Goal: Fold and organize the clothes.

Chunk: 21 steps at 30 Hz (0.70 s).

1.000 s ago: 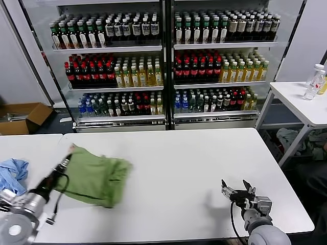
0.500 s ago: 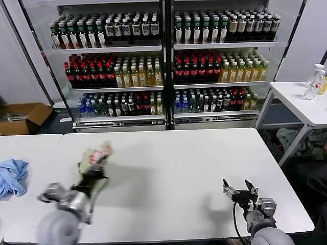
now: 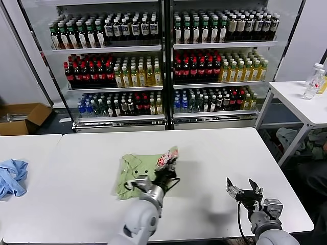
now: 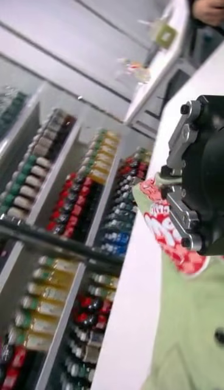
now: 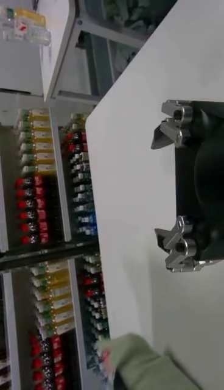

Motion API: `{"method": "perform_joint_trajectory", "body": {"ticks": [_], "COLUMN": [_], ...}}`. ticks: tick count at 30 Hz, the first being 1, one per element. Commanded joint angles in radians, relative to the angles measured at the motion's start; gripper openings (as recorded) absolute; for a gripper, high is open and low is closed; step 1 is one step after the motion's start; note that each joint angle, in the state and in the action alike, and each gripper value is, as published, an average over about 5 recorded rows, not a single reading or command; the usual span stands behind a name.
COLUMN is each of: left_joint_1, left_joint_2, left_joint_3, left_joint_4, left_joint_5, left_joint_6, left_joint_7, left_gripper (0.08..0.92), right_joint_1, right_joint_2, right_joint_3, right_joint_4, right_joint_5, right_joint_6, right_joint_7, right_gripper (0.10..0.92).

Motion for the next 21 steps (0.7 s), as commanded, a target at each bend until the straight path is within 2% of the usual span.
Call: {"method": "perform_joint_trajectory", "body": {"ticks": [1,6,10,15,21], "left_joint_1": [-0.057,0.054,0.191,0.368,0.471], "left_joint_2": [-0.067,0.023,0.120,0.186,0.189], "left_joint_3": [0.130,0.032,-0.105,-0.298,-0.394], "left_joint_4": [0.074,-0.154,-0.319,-0.374,-0.377], "left_joint_5": [0.252,0.163,0.111,0.108,0.110], "left_joint_6": [-0.107,-0.120,-0.131,-0.170,-0.212], "left_joint_7": [0.027,0.075,0.085,0.075,0.061], "left_gripper": [0.236,0.375,0.496,0.635,0.791], "right_joint_1": [0.033,0.137,0.272,0.416,0.511], "right_joint_2": [-0.019,-0.028,0.011,0.086,0.146], "right_joint_3": [-0.023,-0.147,-0.317,-0.455,-0.506], "right_joint_4": [0.000,-0.020,-0.114,-0.290,-0.470], "right_joint_5": [0.035,0.089,0.091,0.054,0.027], "right_joint_6": [0.017,0.026,0.007,-0.019,-0.027], "right_joint_7": [-0.022,-0.022,0.001,0.037,0.062], "right_gripper": [0.823,0.823,0.823,0.823,0.823]}}
